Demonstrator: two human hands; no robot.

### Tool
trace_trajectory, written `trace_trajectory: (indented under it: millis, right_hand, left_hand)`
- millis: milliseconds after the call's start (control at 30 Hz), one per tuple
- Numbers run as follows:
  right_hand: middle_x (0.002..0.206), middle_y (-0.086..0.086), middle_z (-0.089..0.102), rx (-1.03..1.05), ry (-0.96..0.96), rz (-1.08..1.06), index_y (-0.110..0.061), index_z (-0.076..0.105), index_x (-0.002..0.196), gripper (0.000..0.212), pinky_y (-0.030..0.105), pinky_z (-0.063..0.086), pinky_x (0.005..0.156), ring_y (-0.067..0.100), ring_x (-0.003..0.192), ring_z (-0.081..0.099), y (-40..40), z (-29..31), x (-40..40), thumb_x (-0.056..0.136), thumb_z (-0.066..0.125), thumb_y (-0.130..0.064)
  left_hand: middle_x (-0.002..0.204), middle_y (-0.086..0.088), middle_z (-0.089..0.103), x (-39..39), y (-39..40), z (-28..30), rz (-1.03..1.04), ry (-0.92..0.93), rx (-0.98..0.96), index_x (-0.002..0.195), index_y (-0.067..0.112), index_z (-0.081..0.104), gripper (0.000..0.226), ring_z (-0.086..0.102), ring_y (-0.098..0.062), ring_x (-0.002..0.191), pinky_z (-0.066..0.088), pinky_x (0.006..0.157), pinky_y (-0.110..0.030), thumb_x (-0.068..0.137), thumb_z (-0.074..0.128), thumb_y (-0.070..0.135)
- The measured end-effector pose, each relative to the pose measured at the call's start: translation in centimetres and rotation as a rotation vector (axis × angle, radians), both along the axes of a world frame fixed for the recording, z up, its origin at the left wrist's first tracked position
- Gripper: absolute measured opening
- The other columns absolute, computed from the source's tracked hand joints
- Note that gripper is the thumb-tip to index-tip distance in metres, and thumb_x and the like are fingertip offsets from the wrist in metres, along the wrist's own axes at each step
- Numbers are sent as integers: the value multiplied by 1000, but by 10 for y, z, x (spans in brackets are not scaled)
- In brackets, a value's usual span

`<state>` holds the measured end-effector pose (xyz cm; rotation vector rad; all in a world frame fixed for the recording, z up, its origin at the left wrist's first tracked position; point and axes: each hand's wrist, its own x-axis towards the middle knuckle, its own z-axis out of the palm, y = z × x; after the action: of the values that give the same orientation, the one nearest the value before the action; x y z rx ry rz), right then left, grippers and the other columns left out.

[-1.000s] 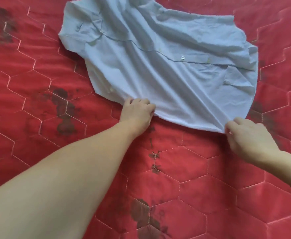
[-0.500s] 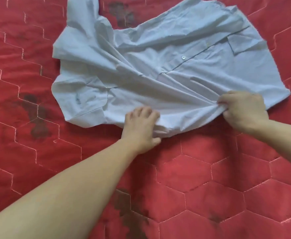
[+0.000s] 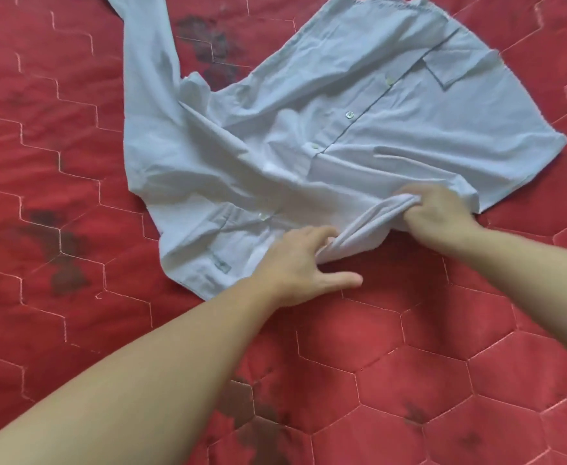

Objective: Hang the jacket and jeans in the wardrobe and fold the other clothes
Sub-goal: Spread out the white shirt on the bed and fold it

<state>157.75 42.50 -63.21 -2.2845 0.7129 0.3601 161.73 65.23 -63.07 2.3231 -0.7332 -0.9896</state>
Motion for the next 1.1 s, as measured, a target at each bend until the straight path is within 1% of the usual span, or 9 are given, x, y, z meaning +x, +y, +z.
trace_trajectory:
  millis: [133, 300, 433, 533, 633, 733, 900, 1033, 1100]
  right_hand:
    - [122, 12, 61, -176, -21, -258, -19, 61, 118, 39, 38, 43, 94, 31, 116, 53, -19, -3, 1, 81, 50, -15]
    - [147, 13, 36, -485, -176, 309, -28, 42, 140, 91, 54, 23, 110, 33, 132, 32, 56, 0, -29, 56, 71, -13]
    - [135, 9, 52, -470, -275, 673, -23, 55, 128, 77, 58, 15, 110, 32, 129, 43, 115, -7, -38, 55, 78, -25]
    - [122, 4, 57, -402, -225, 555, -23, 52, 132, 77, 60, 19, 110, 28, 117, 53, 144, -1, -34, 61, 80, -30]
    - [119, 1, 59, -323, -159, 456, -26, 51, 132, 63, 56, 17, 109, 27, 114, 52, 150, 10, -24, 73, 71, -25]
    - [109, -2, 65, -126, -164, 383, -32, 58, 118, 35, 46, 29, 99, 24, 109, 57, 136, 30, -17, 84, 59, -24]
    - [91, -8, 66, 102, -179, 238, -38, 61, 95, 20, 37, 46, 84, 20, 97, 62, 102, 82, 3, 82, 56, -25]
    - [99, -7, 66, 54, -195, 191, -31, 60, 114, 37, 32, 44, 80, 17, 97, 60, 82, 99, 9, 79, 70, -39]
    - [111, -5, 62, -98, -113, 229, -30, 58, 116, 46, 37, 42, 89, 17, 108, 56, 68, 94, 2, 76, 71, -49]
  left_hand:
    - [149, 4, 29, -2, 21, -7, -215, -347, 271, 145, 40, 28, 89, 25, -22, 137, 19, 109, -41, 69, 74, 50]
    - [146, 2, 28, 3, 41, -7, 206, -429, 333, 142, 39, 32, 86, 29, -26, 132, 28, 106, -45, 66, 71, 26]
    - [125, -7, 55, 7, 49, -5, 534, -170, 172, 133, 23, 38, 63, 52, -33, 115, 44, 89, -39, 76, 64, 17]
    - [112, -6, 67, 4, 46, 2, 500, -99, 77, 127, 22, 51, 45, 59, -28, 107, 36, 76, -26, 83, 61, 15]
    - [123, -2, 64, 0, 40, 17, 440, -35, -18, 137, 26, 48, 56, 57, -21, 115, 35, 80, -18, 83, 62, 18]
    - [117, 3, 64, 6, 36, 37, 450, 48, -85, 138, 39, 38, 72, 61, -22, 105, 49, 85, -31, 71, 65, 30]
    - [110, 20, 52, 13, 28, 86, 293, 42, -179, 141, 36, 32, 84, 52, -2, 104, 39, 79, -7, 71, 75, 20]
    - [67, 18, 57, 31, 25, 113, 426, -77, -202, 88, 39, 66, 29, 55, -10, 69, 42, 59, -22, 70, 55, 19]
    - [47, 15, 47, 42, 26, 120, 490, -95, -203, 58, 34, 59, 21, 42, -7, 52, 32, 51, -25, 63, 44, 20]
